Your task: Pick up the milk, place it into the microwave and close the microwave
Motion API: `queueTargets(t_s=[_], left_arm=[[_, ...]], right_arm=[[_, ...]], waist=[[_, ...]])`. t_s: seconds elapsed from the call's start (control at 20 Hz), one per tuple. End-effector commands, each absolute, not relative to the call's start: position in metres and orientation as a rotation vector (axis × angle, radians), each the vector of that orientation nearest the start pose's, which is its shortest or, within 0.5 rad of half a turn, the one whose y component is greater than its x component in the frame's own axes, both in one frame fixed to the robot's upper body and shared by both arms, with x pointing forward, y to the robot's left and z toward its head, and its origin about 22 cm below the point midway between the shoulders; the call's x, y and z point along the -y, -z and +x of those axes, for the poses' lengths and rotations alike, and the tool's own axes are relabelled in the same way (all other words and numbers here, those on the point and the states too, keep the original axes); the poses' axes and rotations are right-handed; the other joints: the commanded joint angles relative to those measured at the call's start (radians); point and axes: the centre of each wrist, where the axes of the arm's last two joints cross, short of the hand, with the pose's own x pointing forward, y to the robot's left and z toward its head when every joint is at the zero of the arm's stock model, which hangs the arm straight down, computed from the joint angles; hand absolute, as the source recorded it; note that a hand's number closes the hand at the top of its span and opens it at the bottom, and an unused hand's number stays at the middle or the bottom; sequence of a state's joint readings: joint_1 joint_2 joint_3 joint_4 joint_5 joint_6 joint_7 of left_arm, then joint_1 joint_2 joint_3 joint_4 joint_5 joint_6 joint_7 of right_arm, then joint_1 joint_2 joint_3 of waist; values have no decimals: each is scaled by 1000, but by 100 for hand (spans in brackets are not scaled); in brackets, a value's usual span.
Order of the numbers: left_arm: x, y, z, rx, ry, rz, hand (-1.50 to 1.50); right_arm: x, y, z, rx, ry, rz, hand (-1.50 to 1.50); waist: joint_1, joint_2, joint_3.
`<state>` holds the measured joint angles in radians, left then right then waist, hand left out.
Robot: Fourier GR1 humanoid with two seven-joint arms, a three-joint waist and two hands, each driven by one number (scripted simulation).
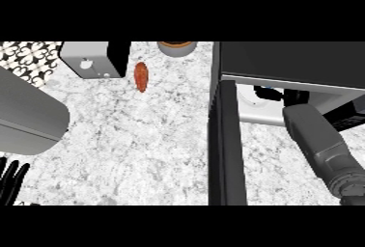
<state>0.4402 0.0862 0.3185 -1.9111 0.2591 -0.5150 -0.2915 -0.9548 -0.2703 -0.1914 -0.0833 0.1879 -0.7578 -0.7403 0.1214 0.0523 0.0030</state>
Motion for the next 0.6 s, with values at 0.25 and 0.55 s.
queueTargets(t_s=[0.25,0.55], left_arm=[[-346,-18,127,1862,23,-63,-150],[-349,-21,132,1859,46,-58,-150]], right_arm=[[249,12,412,1759,-276,-1058,-150],[242,8,415,1805,-317,-1043,-150]], waist=[[6,7,3],[5,5,3]])
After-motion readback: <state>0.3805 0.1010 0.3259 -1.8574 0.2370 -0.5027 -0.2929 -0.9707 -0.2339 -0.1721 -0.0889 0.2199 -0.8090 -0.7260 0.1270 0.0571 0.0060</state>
